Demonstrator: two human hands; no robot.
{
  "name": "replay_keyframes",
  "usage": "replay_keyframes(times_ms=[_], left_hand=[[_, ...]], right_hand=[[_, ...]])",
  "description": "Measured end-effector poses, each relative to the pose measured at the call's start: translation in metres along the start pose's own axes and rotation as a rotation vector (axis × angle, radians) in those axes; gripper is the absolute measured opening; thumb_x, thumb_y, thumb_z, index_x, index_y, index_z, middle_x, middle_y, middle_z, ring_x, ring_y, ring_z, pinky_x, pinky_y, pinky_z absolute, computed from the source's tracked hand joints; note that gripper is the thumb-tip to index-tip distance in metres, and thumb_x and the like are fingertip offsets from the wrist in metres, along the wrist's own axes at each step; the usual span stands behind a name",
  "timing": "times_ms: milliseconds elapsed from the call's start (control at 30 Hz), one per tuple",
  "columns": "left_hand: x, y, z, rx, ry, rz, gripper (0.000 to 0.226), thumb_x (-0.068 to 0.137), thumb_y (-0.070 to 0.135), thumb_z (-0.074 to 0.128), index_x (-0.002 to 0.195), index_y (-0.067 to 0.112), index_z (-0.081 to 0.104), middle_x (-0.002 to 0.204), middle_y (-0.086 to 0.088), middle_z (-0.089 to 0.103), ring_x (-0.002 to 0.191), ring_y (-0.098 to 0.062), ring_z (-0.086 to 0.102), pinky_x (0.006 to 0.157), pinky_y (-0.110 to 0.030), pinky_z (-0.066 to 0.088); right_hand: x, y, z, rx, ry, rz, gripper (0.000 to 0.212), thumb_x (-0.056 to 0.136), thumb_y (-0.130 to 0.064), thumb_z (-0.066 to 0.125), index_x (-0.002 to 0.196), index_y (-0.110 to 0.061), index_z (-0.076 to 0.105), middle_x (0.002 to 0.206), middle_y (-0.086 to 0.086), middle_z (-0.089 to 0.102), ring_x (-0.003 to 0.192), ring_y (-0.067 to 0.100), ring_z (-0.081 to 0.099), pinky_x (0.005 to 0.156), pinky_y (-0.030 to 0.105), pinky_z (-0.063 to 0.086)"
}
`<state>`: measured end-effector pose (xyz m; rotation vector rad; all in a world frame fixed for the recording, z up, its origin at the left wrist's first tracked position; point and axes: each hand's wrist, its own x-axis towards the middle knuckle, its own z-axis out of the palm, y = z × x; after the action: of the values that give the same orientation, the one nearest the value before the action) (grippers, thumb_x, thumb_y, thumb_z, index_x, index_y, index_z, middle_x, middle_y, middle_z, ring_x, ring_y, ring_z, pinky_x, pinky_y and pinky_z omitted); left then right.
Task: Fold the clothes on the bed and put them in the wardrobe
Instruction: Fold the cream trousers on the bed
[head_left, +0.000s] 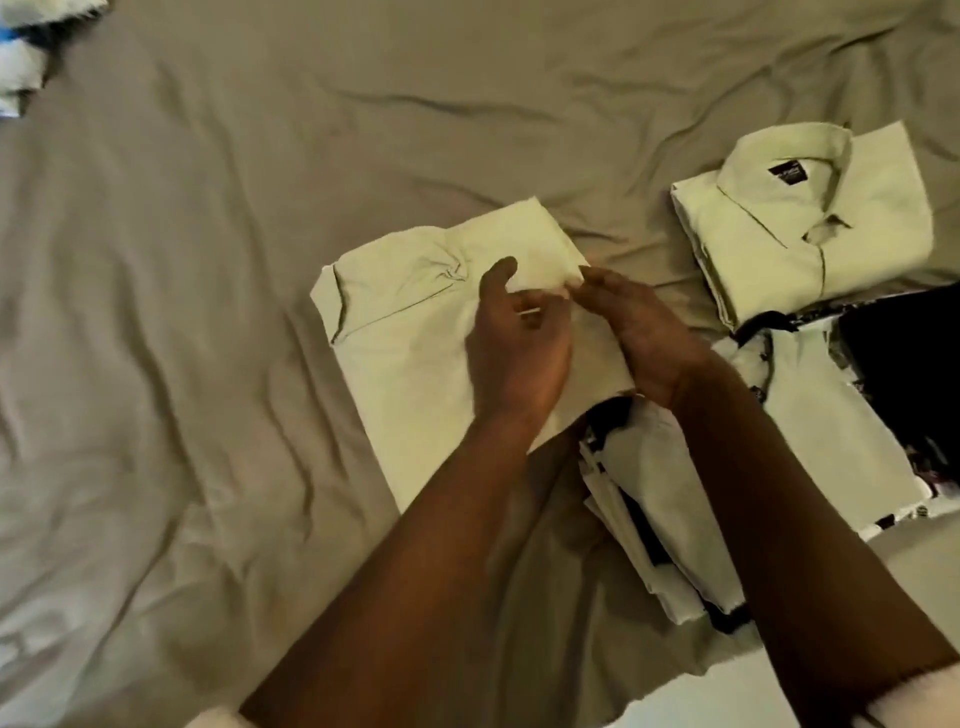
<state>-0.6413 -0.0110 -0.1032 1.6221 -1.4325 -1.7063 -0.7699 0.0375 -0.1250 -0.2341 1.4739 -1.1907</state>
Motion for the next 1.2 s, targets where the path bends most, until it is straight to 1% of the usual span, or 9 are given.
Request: replay_keyframes(times_ms=[100,267,400,567,733,833,933,1033,1200], left_hand=[[-0.004,-0.028,-0.036,0.18,0.3,0.177,0.038,0.092,0.031,0.066,0.129,0.022,0.064,0.123,0.006,0.064,0.114,-0.012,0.059,0.103,-0.031,0.047],[0.024,-0.042,-0.087,0.402,0.634,0.131,0.052,0.093,0.039,0.064,0.14,0.021,0.051,0.143,-0.004,0.05,0.133,-0.029,0.046,0.103,-0.041,0.038],[0.077,-0.041,-0.117,0.25,0.486,-0.199,0.077,0.087,0.069,0.064,0.141,0.016,0.049,0.139,-0.007,0.059,0.126,-0.029,0.059,0.105,-0.037,0.047],[0.095,-0.05,-0.143,0.122,0.31,-0.229,0.081,0.051,0.08,0.083,0.104,0.019,0.074,0.1,0.004,0.076,0.093,-0.017,0.073,0.091,-0.042,0.061],[0.09,-0.037,-0.156,-0.202,0.043,-0.334,0.043,0.077,0.043,0.089,0.11,0.019,0.072,0.102,0.0,0.078,0.097,-0.021,0.075,0.074,-0.038,0.063],[0.074,-0.037,-0.171,-0.324,-0.14,-0.354,0.037,0.089,0.04,0.077,0.121,0.024,0.07,0.107,0.004,0.079,0.099,-0.015,0.074,0.068,-0.034,0.063],[0.057,-0.038,-0.178,-0.487,-0.131,-0.334,0.039,0.095,0.036,0.07,0.132,0.024,0.067,0.119,0.003,0.076,0.106,-0.012,0.073,0.076,-0.033,0.064],[0.042,-0.03,-0.172,-0.597,-0.051,-0.314,0.041,0.096,0.037,0.069,0.134,0.022,0.067,0.124,0.0,0.075,0.117,-0.017,0.07,0.084,-0.035,0.062],[0.003,0.005,-0.156,-0.722,0.001,-0.222,0.035,0.1,0.028,0.061,0.134,0.024,0.067,0.123,0.0,0.075,0.113,-0.019,0.072,0.09,-0.037,0.06]], right_hand=[[0.014,0.004,-0.011,-0.605,0.275,-0.136,0.017,0.098,-0.02,0.066,0.114,-0.02,0.073,0.085,-0.006,0.074,0.07,0.002,0.068,0.069,0.022,0.054],[0.019,0.018,0.006,-0.902,0.649,-0.176,0.043,0.101,-0.05,0.048,0.134,-0.023,0.058,0.132,0.009,0.059,0.125,0.03,0.053,0.104,0.048,0.043],[0.03,0.035,0.033,-1.06,0.644,-0.093,0.075,0.099,-0.072,0.033,0.147,-0.015,0.041,0.141,0.022,0.049,0.133,0.04,0.042,0.106,0.053,0.037],[0.04,0.04,0.02,-1.11,0.547,-0.171,0.063,0.103,-0.066,0.035,0.13,-0.012,0.056,0.116,0.02,0.069,0.107,0.043,0.063,0.088,0.046,0.046],[0.046,-0.012,0.007,-0.916,0.361,-0.086,0.058,0.103,-0.06,0.046,0.075,-0.012,0.063,0.085,0.006,0.067,0.087,0.024,0.06,0.08,0.035,0.044],[0.025,-0.049,0.0,-0.52,0.176,0.051,0.05,0.092,-0.058,0.069,0.112,-0.013,0.076,0.113,0.003,0.076,0.106,0.022,0.071,0.102,0.038,0.054],[0.009,-0.071,-0.01,-0.12,-0.105,0.067,0.057,0.088,-0.015,0.075,0.143,-0.015,0.058,0.136,0.011,0.067,0.123,0.028,0.066,0.104,0.043,0.054],[0.002,-0.076,-0.005,-0.122,-0.08,0.055,0.075,0.081,0.008,0.073,0.146,-0.021,0.051,0.132,0.014,0.069,0.112,0.027,0.071,0.089,0.039,0.06],[-0.012,-0.072,-0.009,0.255,-0.009,-0.035,0.064,0.077,-0.004,0.083,0.137,-0.003,0.059,0.124,0.014,0.071,0.107,0.026,0.072,0.088,0.039,0.06]])
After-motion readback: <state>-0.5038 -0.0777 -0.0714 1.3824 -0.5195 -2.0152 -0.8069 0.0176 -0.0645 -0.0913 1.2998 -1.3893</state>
